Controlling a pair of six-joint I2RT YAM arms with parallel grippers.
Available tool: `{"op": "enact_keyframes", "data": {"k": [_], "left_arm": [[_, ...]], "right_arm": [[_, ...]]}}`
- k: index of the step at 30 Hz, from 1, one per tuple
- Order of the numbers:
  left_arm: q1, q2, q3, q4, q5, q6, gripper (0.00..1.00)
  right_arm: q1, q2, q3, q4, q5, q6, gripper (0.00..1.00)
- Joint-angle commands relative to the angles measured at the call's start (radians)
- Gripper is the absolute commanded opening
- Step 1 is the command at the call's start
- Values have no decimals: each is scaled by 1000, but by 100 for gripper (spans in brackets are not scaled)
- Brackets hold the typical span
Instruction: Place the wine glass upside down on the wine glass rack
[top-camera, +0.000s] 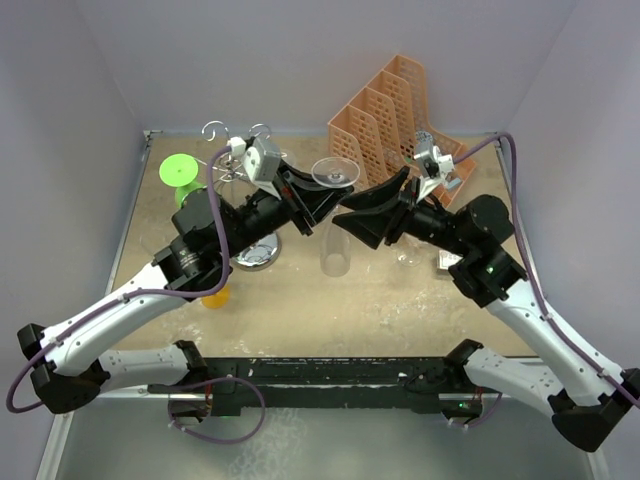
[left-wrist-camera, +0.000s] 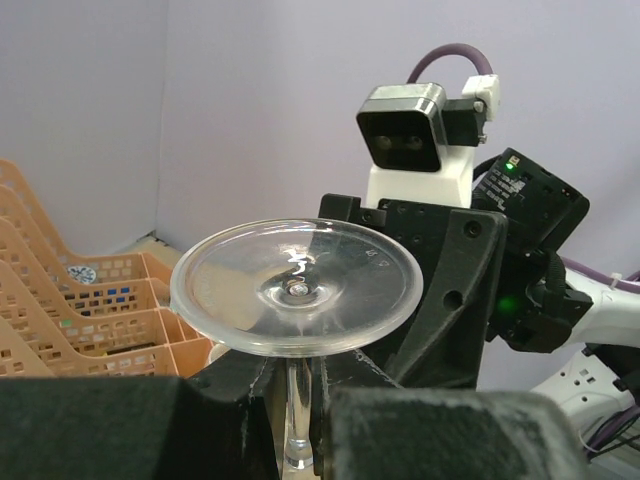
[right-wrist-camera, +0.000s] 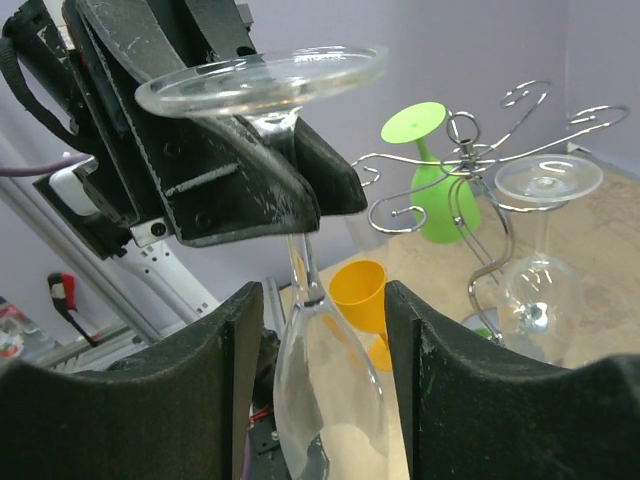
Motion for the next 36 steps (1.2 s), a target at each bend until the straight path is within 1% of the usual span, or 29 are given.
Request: {"op": "enact_keyframes", "data": {"k": [1, 10, 11, 14, 15, 17, 18, 23, 25, 26, 28, 31, 36], "left_arm": [[1, 12, -7, 93, 61, -8, 0], [1, 18, -26, 127, 104, -41, 0], [1, 17, -28, 126, 105, -44, 0], [0, 11, -32, 125, 97, -45, 0], [1, 8, -30, 123, 93, -46, 0], [1, 3, -31, 122, 81, -52, 0], [1, -1, -32, 118, 72, -55, 4], [1, -18, -29, 55, 16, -49, 39], [1, -40, -35, 20, -28, -40, 49], [0, -58, -40, 1, -51, -32, 52], [1, -91, -47, -49, -99, -16, 56], [0, -151, -38, -149, -160, 6, 56], [0, -272, 7, -251, -272, 31, 57]], "right_arm": [[0, 25, -8, 140, -54, 46, 51], [5, 83, -48, 219, -70, 100, 28], [6, 89, -51, 229, -73, 107, 23], [8, 86, -69, 265, -67, 134, 2], [8, 80, -83, 291, -65, 148, 0], [8, 63, -105, 319, -45, 162, 0], [8, 56, -109, 318, -31, 160, 0], [8, 25, -133, 318, 40, 131, 0], [8, 13, -133, 323, 70, 114, 0], [8, 9, -159, 324, 86, 102, 0], [9, 5, -181, 335, 119, 78, 0], [18, 6, -210, 380, 152, 35, 0], [114, 45, -221, 410, 266, -62, 0]]}}
